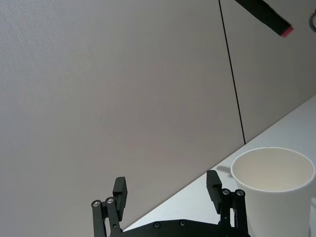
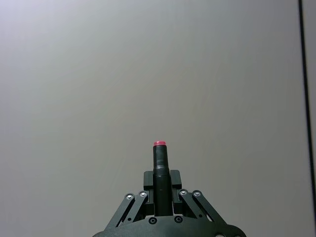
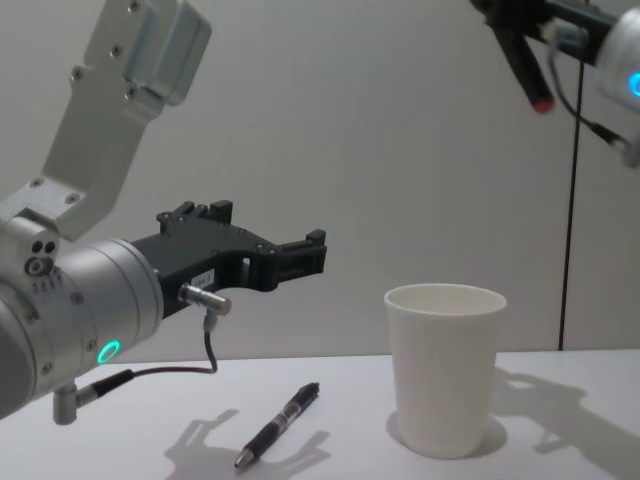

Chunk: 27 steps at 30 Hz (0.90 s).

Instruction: Place the pen into the pen holder.

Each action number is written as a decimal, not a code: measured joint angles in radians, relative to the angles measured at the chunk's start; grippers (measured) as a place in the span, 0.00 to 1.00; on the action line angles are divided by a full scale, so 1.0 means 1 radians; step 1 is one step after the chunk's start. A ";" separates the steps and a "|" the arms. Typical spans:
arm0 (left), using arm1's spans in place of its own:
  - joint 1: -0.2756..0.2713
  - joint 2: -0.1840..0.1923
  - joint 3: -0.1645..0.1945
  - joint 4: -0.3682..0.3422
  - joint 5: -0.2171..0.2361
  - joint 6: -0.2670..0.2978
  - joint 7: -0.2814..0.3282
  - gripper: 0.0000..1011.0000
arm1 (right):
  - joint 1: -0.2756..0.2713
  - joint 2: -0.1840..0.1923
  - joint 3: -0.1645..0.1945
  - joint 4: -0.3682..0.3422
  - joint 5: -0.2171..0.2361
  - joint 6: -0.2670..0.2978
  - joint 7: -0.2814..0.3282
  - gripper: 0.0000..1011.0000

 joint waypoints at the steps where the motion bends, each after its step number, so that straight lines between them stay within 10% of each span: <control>1: 0.000 0.000 0.000 0.000 0.000 0.000 0.000 0.99 | 0.013 -0.017 -0.012 0.011 -0.024 -0.036 -0.003 0.18; 12: 0.000 0.000 0.000 0.000 0.000 0.000 0.000 0.99 | 0.062 -0.092 -0.076 0.080 -0.164 -0.160 -0.039 0.18; 27: 0.000 0.000 0.000 0.000 0.000 0.000 0.000 0.99 | 0.033 -0.110 -0.113 0.081 -0.259 -0.173 -0.109 0.18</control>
